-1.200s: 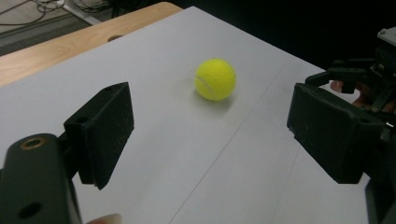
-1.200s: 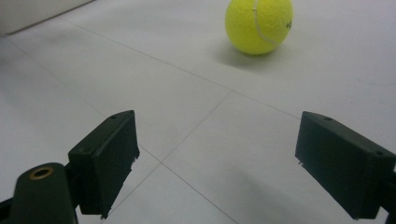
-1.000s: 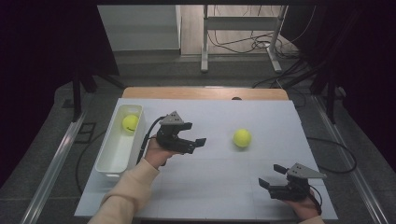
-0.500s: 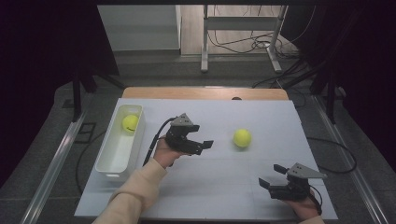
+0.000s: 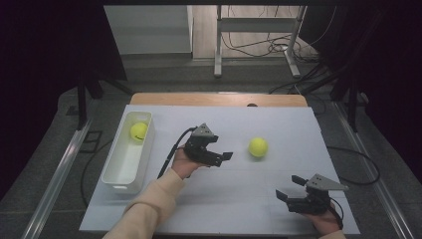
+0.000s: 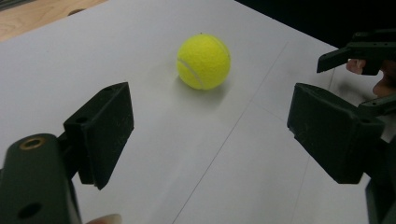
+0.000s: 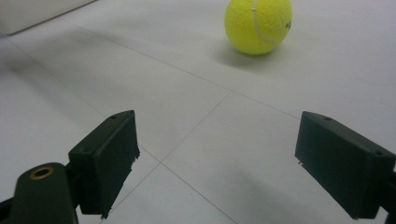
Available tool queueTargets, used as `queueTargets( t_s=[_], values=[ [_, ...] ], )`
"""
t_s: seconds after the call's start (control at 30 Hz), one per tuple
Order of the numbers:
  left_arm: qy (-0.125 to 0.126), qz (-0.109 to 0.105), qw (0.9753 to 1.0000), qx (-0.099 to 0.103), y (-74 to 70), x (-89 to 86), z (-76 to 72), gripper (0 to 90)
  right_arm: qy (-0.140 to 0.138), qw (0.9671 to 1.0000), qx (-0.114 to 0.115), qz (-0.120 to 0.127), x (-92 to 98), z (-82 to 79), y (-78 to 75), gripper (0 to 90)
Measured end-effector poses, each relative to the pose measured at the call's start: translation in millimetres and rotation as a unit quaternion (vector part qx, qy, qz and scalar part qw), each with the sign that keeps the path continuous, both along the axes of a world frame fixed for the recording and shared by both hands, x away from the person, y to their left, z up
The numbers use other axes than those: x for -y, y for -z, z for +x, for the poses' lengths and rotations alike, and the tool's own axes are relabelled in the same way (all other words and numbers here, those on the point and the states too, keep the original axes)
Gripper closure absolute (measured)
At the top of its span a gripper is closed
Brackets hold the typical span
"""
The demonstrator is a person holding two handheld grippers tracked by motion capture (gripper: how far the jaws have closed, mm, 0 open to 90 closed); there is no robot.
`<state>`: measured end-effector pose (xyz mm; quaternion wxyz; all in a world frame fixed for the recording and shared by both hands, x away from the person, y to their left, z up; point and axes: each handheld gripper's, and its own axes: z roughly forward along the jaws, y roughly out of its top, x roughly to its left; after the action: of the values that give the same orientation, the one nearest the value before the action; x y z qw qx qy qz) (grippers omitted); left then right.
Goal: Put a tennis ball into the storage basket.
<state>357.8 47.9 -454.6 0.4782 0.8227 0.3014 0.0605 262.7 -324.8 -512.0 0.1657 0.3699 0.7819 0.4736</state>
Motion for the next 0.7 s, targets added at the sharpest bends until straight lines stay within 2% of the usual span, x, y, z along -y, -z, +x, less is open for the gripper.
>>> queueTargets(
  t_s=[0.3,0.7],
  values=[
    [0.007,0.008,0.9999,0.005,6.4,13.1,6.1,15.4,0.001,1.0000,0.000,0.001,0.7,0.0,0.1,13.6],
    [0.006,0.017,0.9998,0.001,18.1,26.2,17.2,15.4,0.001,1.0000,0.001,0.000,0.6,-0.2,0.1,13.6]
  ],
)
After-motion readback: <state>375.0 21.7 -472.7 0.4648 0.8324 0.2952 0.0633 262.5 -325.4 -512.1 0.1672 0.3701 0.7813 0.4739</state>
